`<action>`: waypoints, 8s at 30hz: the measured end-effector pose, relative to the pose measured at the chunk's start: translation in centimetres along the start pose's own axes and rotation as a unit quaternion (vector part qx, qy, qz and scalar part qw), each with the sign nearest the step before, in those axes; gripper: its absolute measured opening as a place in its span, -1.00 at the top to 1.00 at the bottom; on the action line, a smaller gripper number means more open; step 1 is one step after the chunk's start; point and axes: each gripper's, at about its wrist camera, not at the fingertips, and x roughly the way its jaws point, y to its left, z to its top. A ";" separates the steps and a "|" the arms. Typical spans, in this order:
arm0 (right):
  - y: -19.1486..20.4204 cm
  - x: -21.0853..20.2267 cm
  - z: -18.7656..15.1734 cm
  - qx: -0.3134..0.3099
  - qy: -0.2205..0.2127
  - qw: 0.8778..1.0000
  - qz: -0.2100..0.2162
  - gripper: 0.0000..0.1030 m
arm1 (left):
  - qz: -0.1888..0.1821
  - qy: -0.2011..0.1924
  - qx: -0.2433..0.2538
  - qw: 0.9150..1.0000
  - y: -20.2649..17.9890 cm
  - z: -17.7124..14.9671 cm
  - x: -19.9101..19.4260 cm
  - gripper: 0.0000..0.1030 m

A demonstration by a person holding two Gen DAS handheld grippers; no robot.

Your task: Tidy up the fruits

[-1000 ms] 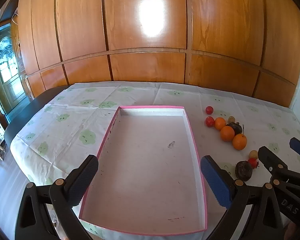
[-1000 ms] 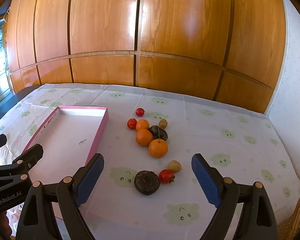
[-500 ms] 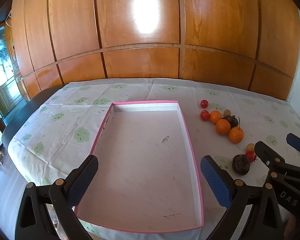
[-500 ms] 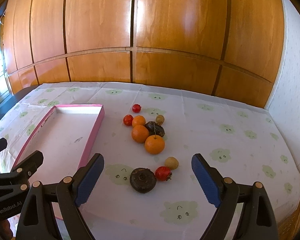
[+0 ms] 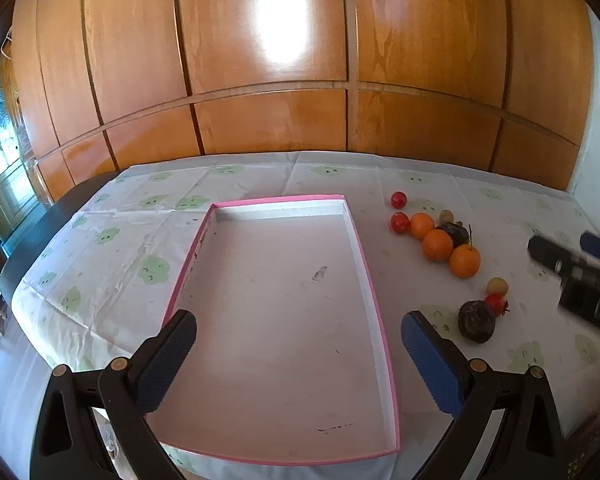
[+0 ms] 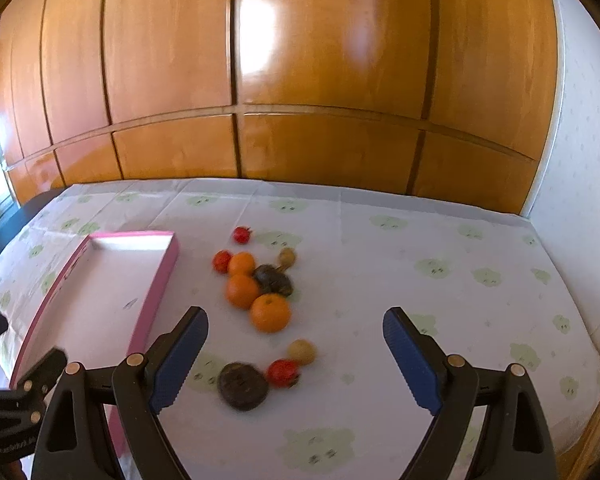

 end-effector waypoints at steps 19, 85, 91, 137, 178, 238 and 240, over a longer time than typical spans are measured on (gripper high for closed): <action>-15.3 6.7 2.3 0.185 0.104 0.977 0.020 -0.76 | -0.144 0.063 0.028 0.987 -3.8 1.2 2.0 -0.99; -2.7 13.1 -3.7 -0.034 0.304 0.938 0.166 0.44 | -0.060 0.077 -0.064 0.993 7.5 4.3 9.5 -0.02; -1.1 13.1 -3.8 -0.051 0.297 0.941 0.155 0.45 | -0.076 0.087 -0.091 0.989 6.4 2.1 7.3 -0.10; 15.3 10.7 -0.1 -0.079 0.221 0.943 0.236 0.44 | 0.006 0.033 -0.108 0.994 9.8 -1.2 2.7 -0.49; -11.5 9.3 2.2 0.076 0.157 0.984 0.032 0.41 | -0.071 0.032 0.032 0.996 0.3 -0.1 1.3 -0.49; -9.6 11.0 1.5 0.083 0.204 0.966 0.138 0.41 | -0.198 0.069 0.158 0.965 -14.0 -3.9 6.8 0.47; -8.9 11.0 1.5 0.078 0.205 0.964 0.150 0.41 | -0.199 0.064 0.160 0.965 -13.9 -4.1 6.7 0.47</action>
